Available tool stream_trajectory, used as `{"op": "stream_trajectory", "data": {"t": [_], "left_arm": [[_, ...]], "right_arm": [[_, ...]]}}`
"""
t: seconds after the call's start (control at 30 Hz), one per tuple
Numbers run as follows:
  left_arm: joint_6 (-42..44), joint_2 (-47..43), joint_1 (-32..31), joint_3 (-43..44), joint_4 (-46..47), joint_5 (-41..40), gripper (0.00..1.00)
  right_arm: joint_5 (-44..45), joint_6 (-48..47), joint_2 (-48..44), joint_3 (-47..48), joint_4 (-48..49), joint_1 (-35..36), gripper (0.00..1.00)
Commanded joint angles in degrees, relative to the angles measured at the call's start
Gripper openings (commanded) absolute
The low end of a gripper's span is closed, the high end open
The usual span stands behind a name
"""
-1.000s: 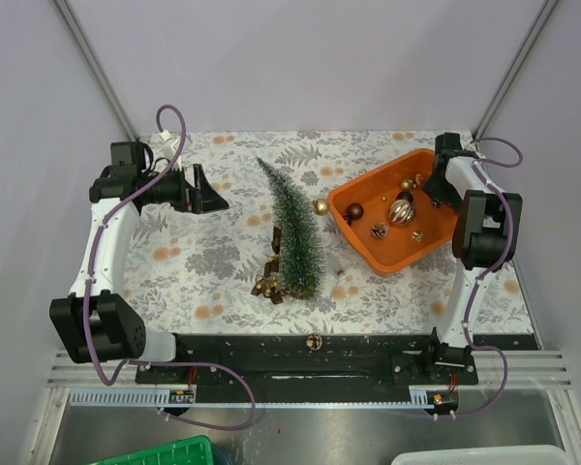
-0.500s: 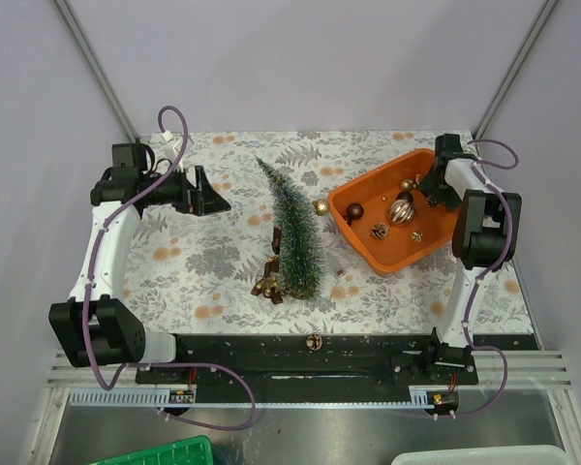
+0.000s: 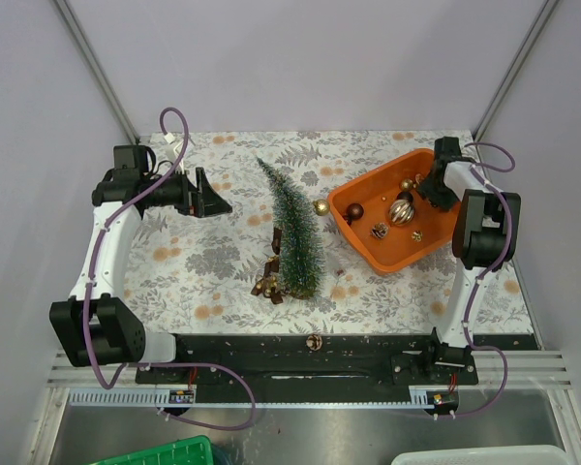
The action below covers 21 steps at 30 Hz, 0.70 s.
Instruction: Decorate the small christmas tree
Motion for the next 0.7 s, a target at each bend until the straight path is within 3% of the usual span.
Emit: {"op": "stream_trajectory", "data": {"t": [0.0,0.3,0.6,0.67], "left_arm": [[0.94,0.01,-0.07,-0.38,2.2,1.96,0.99],[0.85,0.36,-0.07,-0.3,2.12,2.49,0.99],[-0.55,-0.43,-1.74,0.32,4.13,2.05,0.99],[-1.25,-1.13,-2.53,0.32,5.28,1.96,0.99]], "right_arm": [[0.06,0.4,-3.14,-0.77,1.55,0.2,0.64],[-2.31,1.19,-8.41,-4.02,1.99,0.2,0.51],[-15.66,4.88,-30.89,-17.37,5.67,2.22,0.43],[-13.75,3.57,-34.68,-19.4,4.72,3.01,0.44]]}}
